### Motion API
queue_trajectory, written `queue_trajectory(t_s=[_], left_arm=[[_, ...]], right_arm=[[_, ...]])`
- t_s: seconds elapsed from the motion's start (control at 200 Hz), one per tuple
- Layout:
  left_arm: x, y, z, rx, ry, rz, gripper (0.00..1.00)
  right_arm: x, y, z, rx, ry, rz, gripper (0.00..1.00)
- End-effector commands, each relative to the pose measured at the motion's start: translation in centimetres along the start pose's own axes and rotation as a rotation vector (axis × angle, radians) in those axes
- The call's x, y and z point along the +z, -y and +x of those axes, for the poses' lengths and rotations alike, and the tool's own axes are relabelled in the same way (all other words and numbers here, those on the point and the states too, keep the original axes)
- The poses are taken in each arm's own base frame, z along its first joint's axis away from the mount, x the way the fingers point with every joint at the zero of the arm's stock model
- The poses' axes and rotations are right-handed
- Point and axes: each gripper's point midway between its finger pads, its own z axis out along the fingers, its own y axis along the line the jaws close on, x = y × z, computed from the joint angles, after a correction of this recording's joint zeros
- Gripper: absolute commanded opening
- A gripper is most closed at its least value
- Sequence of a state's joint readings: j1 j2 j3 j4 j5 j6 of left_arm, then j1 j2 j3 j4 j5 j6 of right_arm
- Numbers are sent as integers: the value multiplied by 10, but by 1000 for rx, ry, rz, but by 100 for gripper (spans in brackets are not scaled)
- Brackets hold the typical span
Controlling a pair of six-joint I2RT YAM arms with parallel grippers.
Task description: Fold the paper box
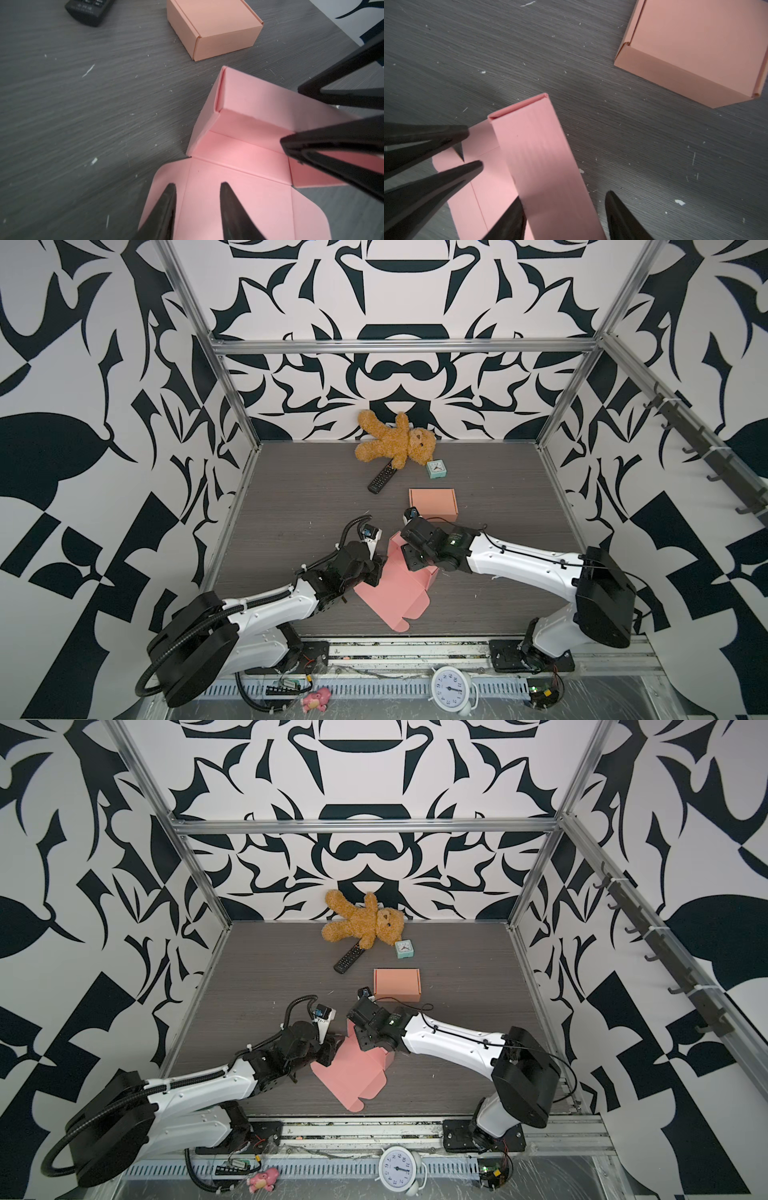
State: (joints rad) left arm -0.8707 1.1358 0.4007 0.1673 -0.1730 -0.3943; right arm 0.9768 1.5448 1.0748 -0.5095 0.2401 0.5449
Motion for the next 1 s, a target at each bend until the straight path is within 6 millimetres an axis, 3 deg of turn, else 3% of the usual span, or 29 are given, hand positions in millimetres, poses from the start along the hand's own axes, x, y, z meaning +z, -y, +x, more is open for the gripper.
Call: queue_trajectory(t_s=[0.0, 0.29, 0.53, 0.995], left_arm=[[-15, 1, 21, -119, -131, -2, 40], [-46, 6, 11, -192, -196, 6, 47], [-65, -3, -4, -275, -186, 43, 48], [-75, -20, -9, -409, -157, 86, 49]], right_arm=[[-9, 1, -15, -14, 39, 30, 62], [0, -4, -11, -30, 22, 13, 60], [13, -6, -3, 24, 2, -79, 58], [23, 23, 6, 207, 12, -216, 55]])
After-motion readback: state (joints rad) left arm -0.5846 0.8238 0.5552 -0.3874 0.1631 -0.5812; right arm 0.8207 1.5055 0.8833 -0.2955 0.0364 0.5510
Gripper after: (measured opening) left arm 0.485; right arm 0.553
